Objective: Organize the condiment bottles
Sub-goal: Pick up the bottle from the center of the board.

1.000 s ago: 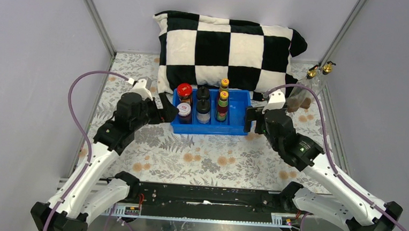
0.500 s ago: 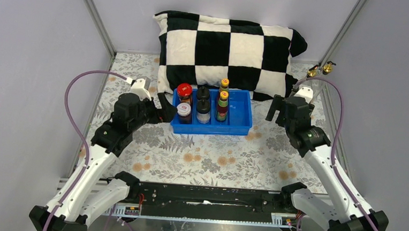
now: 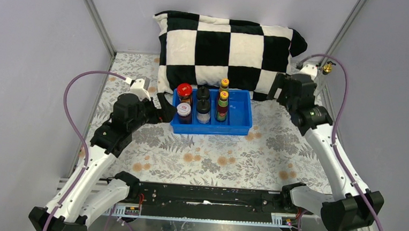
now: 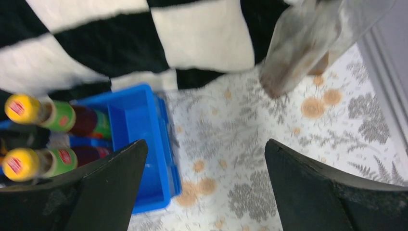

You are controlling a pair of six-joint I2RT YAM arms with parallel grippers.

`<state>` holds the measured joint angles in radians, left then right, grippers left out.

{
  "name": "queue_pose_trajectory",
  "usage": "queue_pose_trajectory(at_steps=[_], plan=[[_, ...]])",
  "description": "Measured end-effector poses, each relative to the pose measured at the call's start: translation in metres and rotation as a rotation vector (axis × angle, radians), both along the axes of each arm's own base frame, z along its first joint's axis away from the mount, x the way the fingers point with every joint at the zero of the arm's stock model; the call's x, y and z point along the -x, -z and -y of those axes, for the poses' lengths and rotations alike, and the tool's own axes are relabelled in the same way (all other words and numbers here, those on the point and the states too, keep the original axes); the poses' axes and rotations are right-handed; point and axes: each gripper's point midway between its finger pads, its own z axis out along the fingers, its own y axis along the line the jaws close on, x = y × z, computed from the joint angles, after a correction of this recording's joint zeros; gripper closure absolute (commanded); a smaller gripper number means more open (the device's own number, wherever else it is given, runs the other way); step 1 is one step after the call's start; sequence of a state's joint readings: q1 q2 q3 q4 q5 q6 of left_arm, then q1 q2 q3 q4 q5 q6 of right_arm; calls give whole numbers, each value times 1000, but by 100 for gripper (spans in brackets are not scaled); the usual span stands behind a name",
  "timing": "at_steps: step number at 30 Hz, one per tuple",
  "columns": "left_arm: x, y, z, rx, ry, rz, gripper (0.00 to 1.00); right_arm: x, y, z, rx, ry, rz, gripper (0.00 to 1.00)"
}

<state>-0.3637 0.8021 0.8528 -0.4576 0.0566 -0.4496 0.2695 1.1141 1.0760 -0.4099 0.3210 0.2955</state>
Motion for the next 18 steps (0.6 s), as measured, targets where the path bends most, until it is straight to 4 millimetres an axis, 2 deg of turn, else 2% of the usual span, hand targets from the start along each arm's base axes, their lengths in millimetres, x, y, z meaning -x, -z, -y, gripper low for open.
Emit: queue_pose_trajectory(at_steps=[4,7,14,18], plan=[[1,-1,0,0,0,6,1,-20,-39,1,-4,21,75,2],[0,-1,-1,-7,-2,7,1,-23,-54,4,-5,36,110,2],[0,-1,-2,-10,-8,8,1,-23,-43,14,31,85,79,0],[0,-1,-2,-10,-7,8,1,-21,-34,28,48,129,54,0]])
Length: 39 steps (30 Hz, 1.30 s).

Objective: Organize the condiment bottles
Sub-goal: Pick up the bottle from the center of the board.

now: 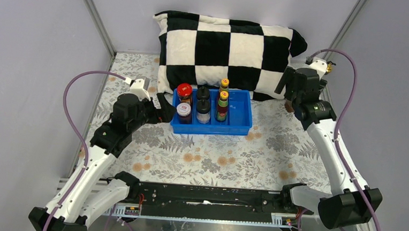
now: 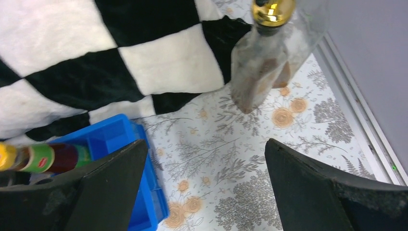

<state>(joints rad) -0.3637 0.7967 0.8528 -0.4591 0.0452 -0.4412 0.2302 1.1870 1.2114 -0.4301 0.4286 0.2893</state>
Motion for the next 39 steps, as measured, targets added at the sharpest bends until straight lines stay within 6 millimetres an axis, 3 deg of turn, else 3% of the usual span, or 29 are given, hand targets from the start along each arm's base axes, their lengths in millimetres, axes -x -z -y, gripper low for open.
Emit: queue_pose_trajectory(at_steps=[7,19,27,33,39], plan=[[1,-2,0,2,1,7,1,-2,19,27,-4,82,-47,0],[2,-5,-1,4,2,17,1,-5,30,33,0,104,-77,0],[5,-10,-2,12,3,36,1,-14,52,39,20,139,-137,0],[8,-13,1,21,19,43,1,-30,64,39,31,149,-166,0],[9,-13,3,26,33,41,1,-49,56,48,62,208,-135,0]])
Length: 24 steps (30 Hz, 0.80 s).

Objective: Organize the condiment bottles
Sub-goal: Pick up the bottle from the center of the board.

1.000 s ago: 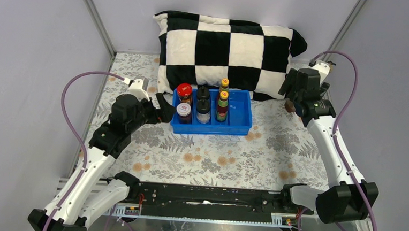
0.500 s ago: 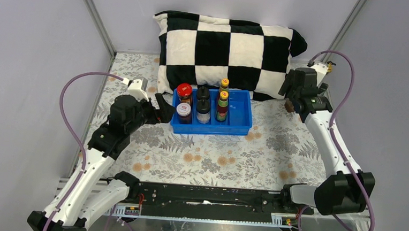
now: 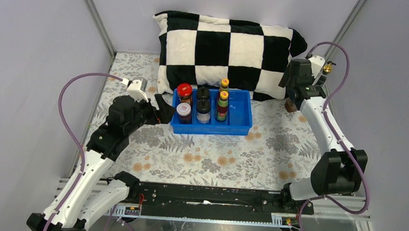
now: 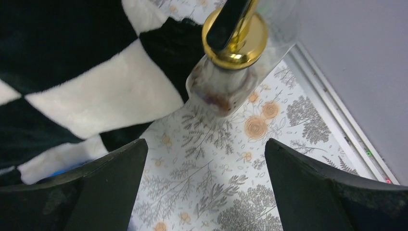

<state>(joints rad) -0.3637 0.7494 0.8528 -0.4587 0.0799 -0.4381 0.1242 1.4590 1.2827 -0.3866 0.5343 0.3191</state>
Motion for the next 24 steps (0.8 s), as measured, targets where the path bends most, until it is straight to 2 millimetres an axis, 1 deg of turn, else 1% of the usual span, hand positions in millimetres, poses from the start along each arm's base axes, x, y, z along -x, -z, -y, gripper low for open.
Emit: queue_pose_trajectory(at_steps=[5,8,18,24], plan=[[2,-2,2,6,11,4,1,-9,-10,11,31,71,46,0],[3,-3,2,9,15,8,1,-14,-9,15,39,107,60,0],[5,-6,2,15,20,18,1,-29,15,20,37,189,59,0],[6,-6,3,12,27,21,1,-35,21,24,32,240,92,0]])
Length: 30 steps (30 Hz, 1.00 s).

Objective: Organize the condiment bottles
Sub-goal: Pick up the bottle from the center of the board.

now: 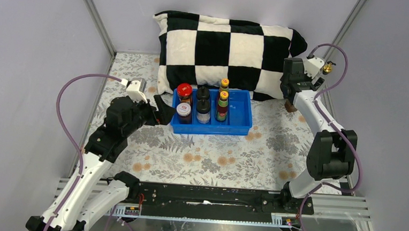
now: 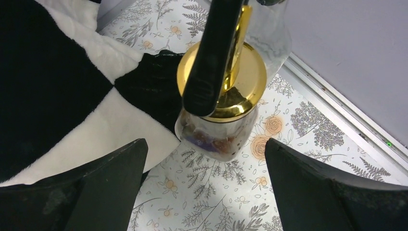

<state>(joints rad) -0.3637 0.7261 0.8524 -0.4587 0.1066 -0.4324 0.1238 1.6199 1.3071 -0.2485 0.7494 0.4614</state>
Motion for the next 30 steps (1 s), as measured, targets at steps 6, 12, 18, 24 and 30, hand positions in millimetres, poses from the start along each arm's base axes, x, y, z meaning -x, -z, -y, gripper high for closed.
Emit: queue_pose_trajectory(at_steps=[6,12,18,24,30], plan=[[1,-1,0,2,6,1,1,-5,14,3,11,51,2,0],[1,-1,1,5,12,1,1,-5,22,7,26,86,-2,0],[2,-1,1,6,14,0,1,-8,25,6,29,99,10,0],[2,-2,1,8,14,5,1,-10,38,2,33,92,-19,0],[3,-4,1,10,15,11,1,-10,38,2,35,92,-19,0]])
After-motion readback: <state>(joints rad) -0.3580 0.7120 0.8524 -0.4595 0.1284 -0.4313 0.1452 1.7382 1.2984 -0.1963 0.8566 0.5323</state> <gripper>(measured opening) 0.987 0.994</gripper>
